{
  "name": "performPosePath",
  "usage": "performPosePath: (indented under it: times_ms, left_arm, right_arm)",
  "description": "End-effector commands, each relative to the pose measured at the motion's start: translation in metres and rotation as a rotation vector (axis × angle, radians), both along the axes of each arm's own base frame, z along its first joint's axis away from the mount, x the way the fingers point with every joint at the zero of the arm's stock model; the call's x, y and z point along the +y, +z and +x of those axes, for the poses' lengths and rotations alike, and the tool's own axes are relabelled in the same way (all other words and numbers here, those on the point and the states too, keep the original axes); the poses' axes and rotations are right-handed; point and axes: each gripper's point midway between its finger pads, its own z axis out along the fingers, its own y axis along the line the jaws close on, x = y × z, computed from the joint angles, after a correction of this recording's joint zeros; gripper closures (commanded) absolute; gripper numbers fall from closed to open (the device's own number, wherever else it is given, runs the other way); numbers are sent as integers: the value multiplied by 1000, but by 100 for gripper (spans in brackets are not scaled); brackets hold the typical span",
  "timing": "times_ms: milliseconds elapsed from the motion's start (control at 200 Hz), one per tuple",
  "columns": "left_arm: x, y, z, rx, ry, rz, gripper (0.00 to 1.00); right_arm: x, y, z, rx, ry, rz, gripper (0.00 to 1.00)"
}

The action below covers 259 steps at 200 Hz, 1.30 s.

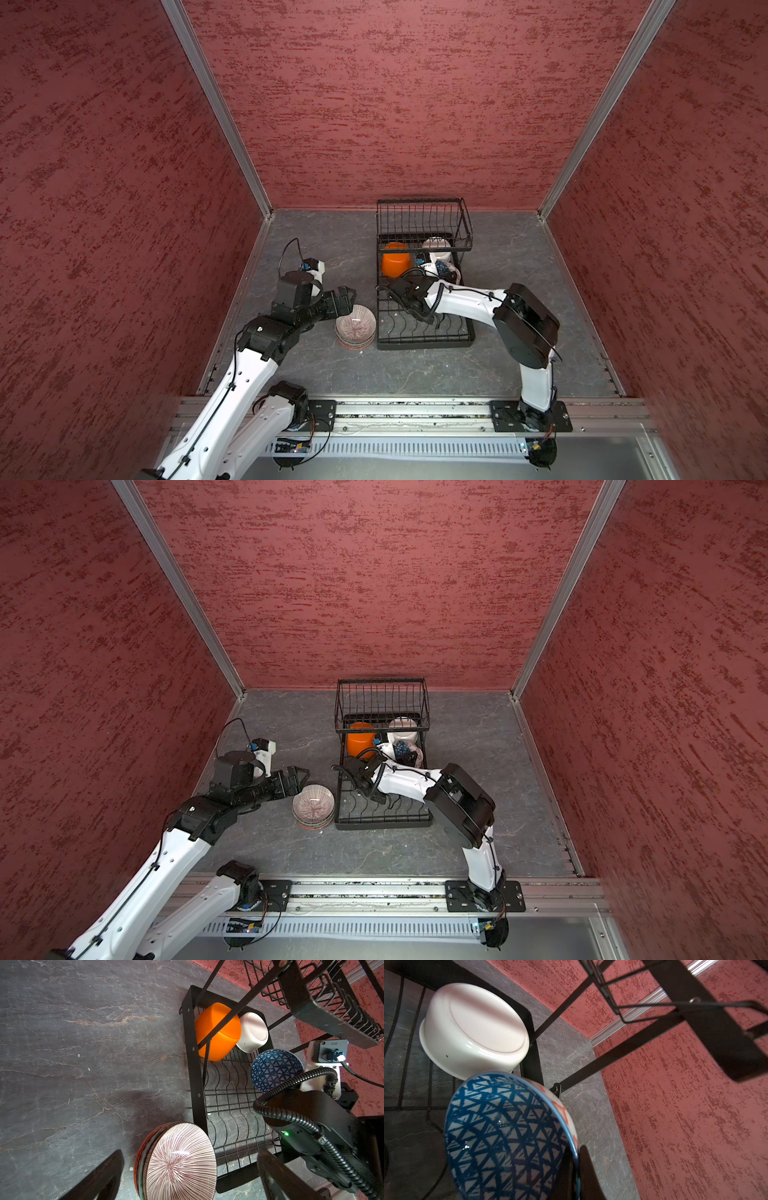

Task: Load bowls into a dish rack
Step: Place the bowl in the dish rack.

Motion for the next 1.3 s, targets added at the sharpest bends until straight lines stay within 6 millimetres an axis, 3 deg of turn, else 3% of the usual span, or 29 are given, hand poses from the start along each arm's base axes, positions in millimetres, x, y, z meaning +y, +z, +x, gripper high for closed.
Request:
performPosePath:
  times_ms: [0,681,927,1127,1293]
  left_arm:
    - [1,1,0,-16,-6,2,1]
    - [2,3,0,-23,-4,-2,0]
    - [2,2,1,-20,-4,-2,1]
    - [3,2,1,-18,-1,1,0]
    - [3,2,1,-20,0,1,0]
  right_arm:
    - [3,23,13,-118,-16,-12,100]
    - [-3,19,12,-128,-65,-104,100]
    - [0,4,13,-101,-76,-61,100]
    - [26,-20,24,-15,71,155,100]
    - [23,-32,27,32,22,79,100]
